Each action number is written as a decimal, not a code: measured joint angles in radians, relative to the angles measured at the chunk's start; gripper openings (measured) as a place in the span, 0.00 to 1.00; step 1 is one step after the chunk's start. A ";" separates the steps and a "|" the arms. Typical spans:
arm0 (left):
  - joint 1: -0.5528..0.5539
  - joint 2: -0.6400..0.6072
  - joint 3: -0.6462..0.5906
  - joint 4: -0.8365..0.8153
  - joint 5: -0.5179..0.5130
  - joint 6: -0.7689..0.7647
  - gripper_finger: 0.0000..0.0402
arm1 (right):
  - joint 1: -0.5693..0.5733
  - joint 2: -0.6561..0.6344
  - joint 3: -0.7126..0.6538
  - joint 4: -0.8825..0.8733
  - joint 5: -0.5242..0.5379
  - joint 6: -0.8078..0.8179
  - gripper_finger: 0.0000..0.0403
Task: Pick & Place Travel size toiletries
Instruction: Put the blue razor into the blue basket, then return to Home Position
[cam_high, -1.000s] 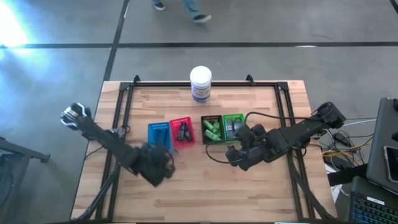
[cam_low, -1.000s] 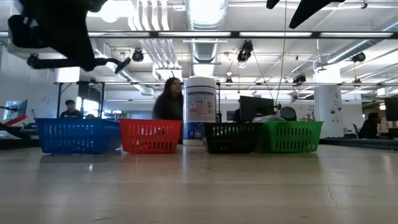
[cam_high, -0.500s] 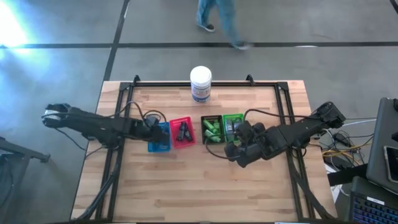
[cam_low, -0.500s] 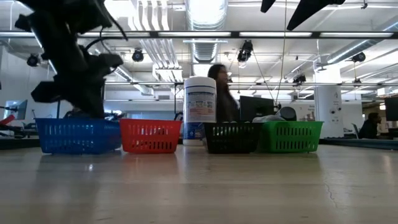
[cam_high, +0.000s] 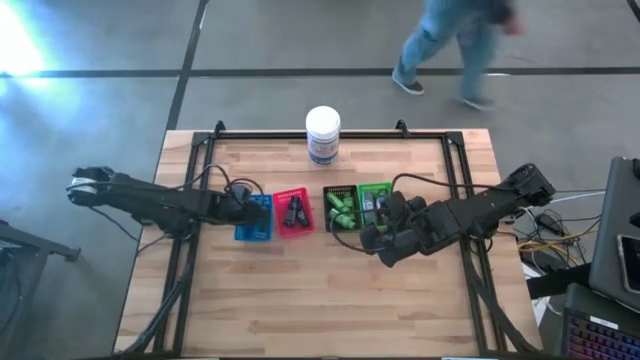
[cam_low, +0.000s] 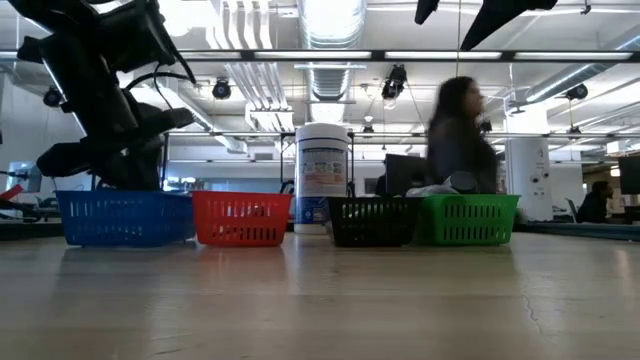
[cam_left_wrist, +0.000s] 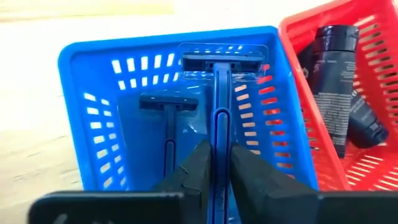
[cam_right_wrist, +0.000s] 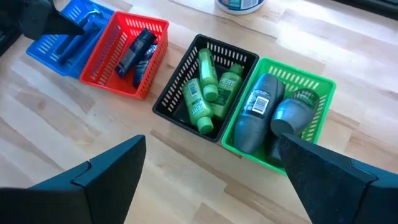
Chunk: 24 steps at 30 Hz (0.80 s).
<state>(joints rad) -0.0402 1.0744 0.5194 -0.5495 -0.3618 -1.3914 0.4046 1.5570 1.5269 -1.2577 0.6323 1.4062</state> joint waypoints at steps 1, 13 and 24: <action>0.000 0.000 0.000 -0.003 0.000 -0.006 0.15 | 0.000 0.000 0.000 -0.001 0.000 0.001 0.90; 0.000 0.000 0.057 -0.028 -0.006 0.006 0.29 | 0.001 0.000 0.000 -0.005 0.000 -0.003 0.90; -0.039 0.000 0.284 -0.146 0.019 0.295 0.31 | 0.047 -0.004 0.000 -0.024 -0.014 -0.119 0.90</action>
<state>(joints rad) -0.0796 1.0744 0.8038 -0.6951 -0.3430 -1.0965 0.4515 1.5525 1.5269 -1.2815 0.6180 1.2871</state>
